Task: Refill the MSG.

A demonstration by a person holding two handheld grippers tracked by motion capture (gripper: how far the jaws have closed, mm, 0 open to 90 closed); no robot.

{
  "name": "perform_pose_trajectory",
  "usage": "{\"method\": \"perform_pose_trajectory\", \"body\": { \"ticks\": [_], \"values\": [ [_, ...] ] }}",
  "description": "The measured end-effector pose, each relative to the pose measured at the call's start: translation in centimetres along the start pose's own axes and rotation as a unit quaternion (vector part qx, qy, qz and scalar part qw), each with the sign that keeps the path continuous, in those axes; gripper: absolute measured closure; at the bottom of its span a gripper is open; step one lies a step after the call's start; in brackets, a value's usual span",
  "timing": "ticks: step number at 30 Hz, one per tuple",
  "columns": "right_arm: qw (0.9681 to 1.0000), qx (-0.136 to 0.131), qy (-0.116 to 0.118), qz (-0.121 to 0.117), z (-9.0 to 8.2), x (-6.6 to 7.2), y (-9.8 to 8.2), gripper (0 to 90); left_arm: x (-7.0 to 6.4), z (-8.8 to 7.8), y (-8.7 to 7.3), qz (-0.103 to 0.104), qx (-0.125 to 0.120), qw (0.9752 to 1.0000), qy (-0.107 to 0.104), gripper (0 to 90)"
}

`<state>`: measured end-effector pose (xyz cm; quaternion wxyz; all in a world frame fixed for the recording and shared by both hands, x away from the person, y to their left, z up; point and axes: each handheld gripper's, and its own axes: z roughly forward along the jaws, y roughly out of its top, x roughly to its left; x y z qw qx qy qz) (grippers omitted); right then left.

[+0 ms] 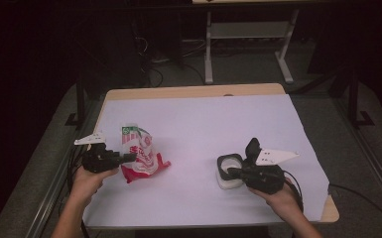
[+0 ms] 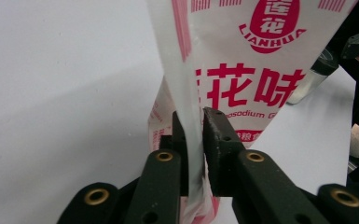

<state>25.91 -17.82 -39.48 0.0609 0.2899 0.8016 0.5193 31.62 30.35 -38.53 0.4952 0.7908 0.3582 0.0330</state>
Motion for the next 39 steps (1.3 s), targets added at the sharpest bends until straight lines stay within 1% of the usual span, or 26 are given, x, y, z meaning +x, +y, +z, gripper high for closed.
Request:
{"method": "perform_pose_trajectory", "body": {
  "ticks": [4, 5, 6, 7, 11, 12, 14, 16, 19, 23, 24, 25, 26, 27, 28, 30, 31, 33, 34, 36, 37, 39],
  "values": [
    [1.0, -0.003, -0.002, 0.002, -0.7, -0.2, -0.3, 90.0, -0.2, 0.3, -0.2, 0.003, 0.003, 1.0, 0.007, 75.7],
    [1.0, -0.003, 0.002, 0.002, -1.0, -0.2, -0.5, 90.0, -0.2, 0.3, -0.3, 0.007, 0.006, 0.9999, 0.01, 71.9],
    [1.0, -0.003, 0.002, 0.002, -1.0, -0.2, -0.5, 90.0, -0.3, 0.4, -0.3, 0.009, 0.008, 0.9998, 0.012, 71.9],
    [1.0, -0.003, 0.003, 0.001, -1.1, -0.2, -0.7, 90.0, -0.4, 0.4, -0.3, 0.009, 0.006, 0.9998, 0.014, 70.1],
    [1.0, 0.003, 0.004, 0.006, -1.5, -0.2, -1.4, 90.0, -0.3, 0.4, -0.3, 0.012, 0.007, 0.9997, 0.022, 60.5],
    [1.0, 0.005, 0.004, 0.007, -1.7, -0.3, -1.6, 90.0, -0.3, 0.5, -0.3, 0.012, 0.007, 0.9997, 0.019, 58.1],
    [0.9999, 0.007, 0.003, 0.01, -1.9, -0.3, -2.0, 90.0, -0.3, 0.7, -0.4, 0.017, 0.01, 0.9997, 0.015, 52.3],
    [0.9999, 0.008, 0.004, 0.008, -2.0, -0.4, -2.2, 90.0, -0.4, 0.8, -0.4, 0.025, 0.015, 0.9995, 0.016, 51.2],
    [0.9999, 0.012, 0.004, 0.011, -2.1, -0.4, -2.5, 90.0, -0.4, 1.0, -0.4, 0.039, 0.016, 0.999, 0.016, 46.2],
    [0.9999, 0.011, 0.005, 0.01, -2.1, -0.3, -2.4, 90.0, -0.4, 1.0, -0.5, 0.046, 0.018, 0.9985, 0.022, 38.7],
    [0.9999, 0.011, 0.006, 0.006, -2.1, -0.3, -2.4, 90.0, -0.4, 1.0, -0.5, 0.047, 0.018, 0.9984, 0.026, 35.4],
    [0.9999, 0.011, 0.006, 0.006, -2.1, -0.3, -2.4, 90.0, -0.3, 1.0, -0.6, 0.047, 0.019, 0.9983, 0.027, 35.4],
    [0.9999, 0.011, 0.006, 0.006, -2.0, -0.3, -2.5, 90.0, -0.3, 1.0, -0.6, 0.043, 0.017, 0.9985, 0.03, 34.4],
    [0.9999, 0.011, 0.006, 0.006, -2.0, -0.3, -2.5, 90.0, -0.1, 1.0, -0.7, 0.045, 0.018, 0.9983, 0.032, 32.1],
    [0.9999, 0.011, 0.006, 0.006, -2.0, -0.3, -2.5, 90.0, 0.0, 1.1, -0.8, 0.045, 0.019, 0.9982, 0.036, 32.1],
    [0.9999, 0.011, 0.006, 0.007, -2.0, -0.3, -2.5, 90.0, 0.2, 1.2, -1.1, 0.043, 0.023, 0.9976, 0.05, 29.0],
    [0.9999, 0.012, 0.006, 0.007, -2.0, -0.3, -2.5, 90.0, 0.4, 1.2, -1.2, 0.038, 0.022, 0.9977, 0.051, 26.2],
    [0.9999, 0.012, 0.005, 0.008, -2.0, -0.3, -2.5, 90.0, 0.8, 1.1, -1.6, 0.037, 0.024, 0.9971, 0.061, 23.7],
    [0.9999, 0.013, 0.005, 0.008, -1.9, -0.3, -2.5, 90.0, 1.0, 1.1, -1.7, 0.031, 0.023, 0.9972, 0.065, 21.9],
    [0.9998, 0.014, 0.006, 0.01, -1.9, -0.3, -2.5, 90.0, 1.4, 1.0, -2.0, 0.031, 0.027, 0.9961, 0.078, 18.7],
    [0.9998, 0.015, 0.005, 0.009, -1.9, -0.4, -2.6, 90.0, 1.5, 0.9, -2.1, 0.032, 0.032, 0.9955, 0.083, 18.7],
    [0.9999, 0.014, 0.005, 0.008, -1.8, -0.4, -2.6, 90.0, 1.7, 0.8, -2.3, 0.031, 0.027, 0.9952, 0.089, 17.9]
  ]
}}
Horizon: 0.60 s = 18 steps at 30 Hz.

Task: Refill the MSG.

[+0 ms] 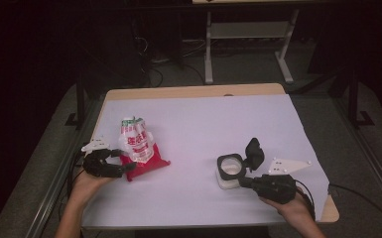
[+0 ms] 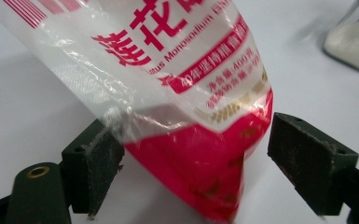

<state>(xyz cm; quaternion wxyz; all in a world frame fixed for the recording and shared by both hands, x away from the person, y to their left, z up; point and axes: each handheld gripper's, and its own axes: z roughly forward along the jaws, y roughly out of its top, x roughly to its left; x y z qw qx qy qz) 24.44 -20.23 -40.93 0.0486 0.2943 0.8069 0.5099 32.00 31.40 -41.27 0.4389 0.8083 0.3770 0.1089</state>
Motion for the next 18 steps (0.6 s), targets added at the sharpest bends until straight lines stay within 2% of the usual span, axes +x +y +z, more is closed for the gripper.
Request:
{"method": "perform_pose_trajectory", "body": {
  "ticks": [9, 13, 15, 17, 18],
  "values": [
    [1.0, -0.003, -0.003, 0.0, -0.1, -0.2, 0.0, 90.0, 0.4, -0.5, -0.9, -0.004, -0.006, 0.9997, 0.022, 16.1],
    [1.0, -0.004, -0.006, -0.001, -0.3, -0.2, 0.0, 90.0, 0.2, -0.7, -0.9, 0.006, -0.004, 0.9994, 0.033, 15.9],
    [1.0, -0.004, -0.008, 0.0, -0.3, -0.2, 0.0, 90.0, 0.1, -1.0, -1.0, 0.009, -0.009, 0.9993, 0.036, 15.9],
    [0.9999, -0.004, -0.009, 0.0, -0.3, -0.2, -0.1, 90.0, 0.0, -1.3, -1.0, 0.005, -0.014, 0.9992, 0.037, 15.8],
    [0.9999, -0.004, -0.009, 0.0, -0.3, -0.2, -0.1, 90.0, 0.0, -1.4, -1.0, 0.01, -0.016, 0.9991, 0.038, 15.8]
  ]
}}
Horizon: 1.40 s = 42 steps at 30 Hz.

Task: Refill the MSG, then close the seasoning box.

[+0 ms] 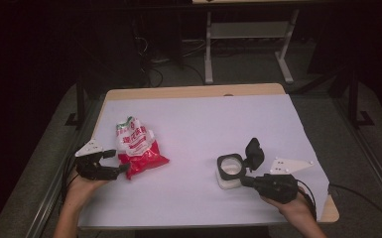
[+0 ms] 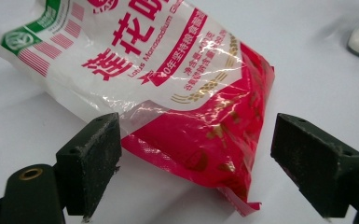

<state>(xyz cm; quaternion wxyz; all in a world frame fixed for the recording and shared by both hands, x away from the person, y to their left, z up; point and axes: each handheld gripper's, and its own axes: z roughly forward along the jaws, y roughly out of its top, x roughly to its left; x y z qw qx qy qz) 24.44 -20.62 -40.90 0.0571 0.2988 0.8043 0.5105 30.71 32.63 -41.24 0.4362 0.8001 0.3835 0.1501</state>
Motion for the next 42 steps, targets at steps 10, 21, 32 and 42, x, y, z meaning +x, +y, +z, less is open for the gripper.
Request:
{"method": "perform_pose_trajectory", "body": {
  "ticks": [10, 21, 32, 42],
  "values": [
    [0.9998, -0.001, -0.014, 0.012, -1.0, -0.4, -0.9, 90.0, -1.7, 0.0, -0.1, 0.008, 0.002, 0.9999, -0.007, 15.4],
    [0.9987, -0.005, -0.044, 0.026, -3.3, -1.5, -2.4, 90.0, -3.9, 0.5, -0.8, 0.016, -0.001, 0.9997, -0.018, 15.5],
    [0.9972, -0.015, -0.07, 0.024, -4.4, -3.6, -2.7, 90.0, -6.4, 0.7, -0.8, 0.03, -0.003, 0.9991, -0.03, 15.5],
    [0.9947, -0.044, -0.084, 0.038, -4.3, -5.4, -1.9, 90.0, -8.3, 1.9, -0.4, 0.053, 0.005, 0.9981, -0.033, 15.5]
  ]
}}
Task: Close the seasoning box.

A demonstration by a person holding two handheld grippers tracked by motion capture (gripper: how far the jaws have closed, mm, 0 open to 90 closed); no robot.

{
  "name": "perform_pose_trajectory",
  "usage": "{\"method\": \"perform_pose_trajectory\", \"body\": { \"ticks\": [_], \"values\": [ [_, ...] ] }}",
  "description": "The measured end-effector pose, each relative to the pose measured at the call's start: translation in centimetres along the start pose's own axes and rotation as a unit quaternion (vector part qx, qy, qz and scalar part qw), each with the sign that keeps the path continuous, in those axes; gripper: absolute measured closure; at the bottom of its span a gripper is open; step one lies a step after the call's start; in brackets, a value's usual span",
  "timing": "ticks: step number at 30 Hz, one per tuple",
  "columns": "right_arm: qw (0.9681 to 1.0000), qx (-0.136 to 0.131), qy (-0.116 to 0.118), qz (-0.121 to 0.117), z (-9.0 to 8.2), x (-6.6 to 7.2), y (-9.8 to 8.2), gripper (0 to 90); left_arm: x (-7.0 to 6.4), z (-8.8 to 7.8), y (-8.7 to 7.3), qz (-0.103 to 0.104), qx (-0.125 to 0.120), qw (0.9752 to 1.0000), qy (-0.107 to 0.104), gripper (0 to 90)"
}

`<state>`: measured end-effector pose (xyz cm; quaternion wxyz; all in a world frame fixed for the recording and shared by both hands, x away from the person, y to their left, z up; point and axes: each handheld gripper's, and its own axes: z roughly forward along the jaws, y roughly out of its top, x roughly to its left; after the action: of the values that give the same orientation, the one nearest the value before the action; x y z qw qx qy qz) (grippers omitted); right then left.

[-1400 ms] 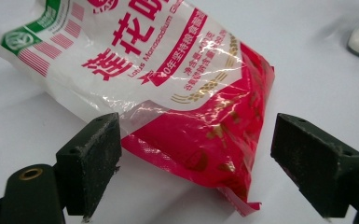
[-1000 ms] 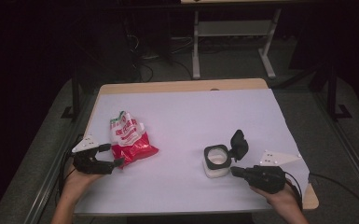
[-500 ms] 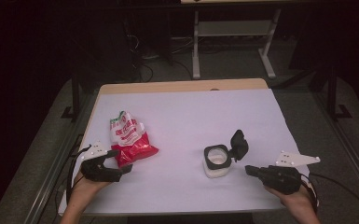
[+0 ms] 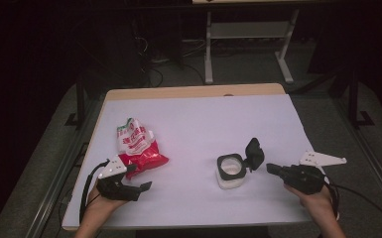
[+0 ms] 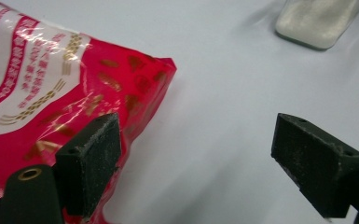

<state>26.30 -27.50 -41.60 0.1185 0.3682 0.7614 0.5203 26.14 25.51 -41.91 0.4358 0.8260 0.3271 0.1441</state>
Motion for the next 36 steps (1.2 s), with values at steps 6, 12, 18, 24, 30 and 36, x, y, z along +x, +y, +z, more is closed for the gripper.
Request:
{"method": "perform_pose_trajectory", "body": {
  "ticks": [6, 12, 18, 24, 30, 36],
  "values": [
    [0.9998, -0.013, 0.004, 0.013, 1.1, -0.5, 0.9, 90.0, -0.3, 0.4, 0.1, -0.001, -0.008, 1.0, 0.0, 15.5],
    [0.9996, -0.017, 0.02, 0.014, 2.3, -0.4, 2.1, 90.0, -0.7, 0.6, 0.1, -0.001, -0.009, 1.0, 0.002, 15.6],
    [0.9997, -0.019, 0.016, 0.001, 3.0, 0.4, 2.1, 90.0, -1.0, 1.0, 0.0, 0.003, -0.005, 1.0, -0.008, 15.7],
    [0.9991, -0.037, 0.023, 0.0, 2.5, 0.8, 2.1, 90.0, -1.1, 1.1, 0.1, 0.003, -0.006, 0.9999, -0.012, 15.7],
    [0.9984, -0.05, 0.026, -0.002, 2.2, 1.5, 2.5, 90.0, -1.0, 1.1, 0.0, -0.006, -0.013, 0.9997, -0.017, 15.7],
    [0.998, -0.049, 0.039, -0.008, 2.9, 2.2, 2.8, 90.0, -1.1, 1.2, 0.0, 0.0, -0.01, 0.9998, -0.019, 15.7]
  ]
}}
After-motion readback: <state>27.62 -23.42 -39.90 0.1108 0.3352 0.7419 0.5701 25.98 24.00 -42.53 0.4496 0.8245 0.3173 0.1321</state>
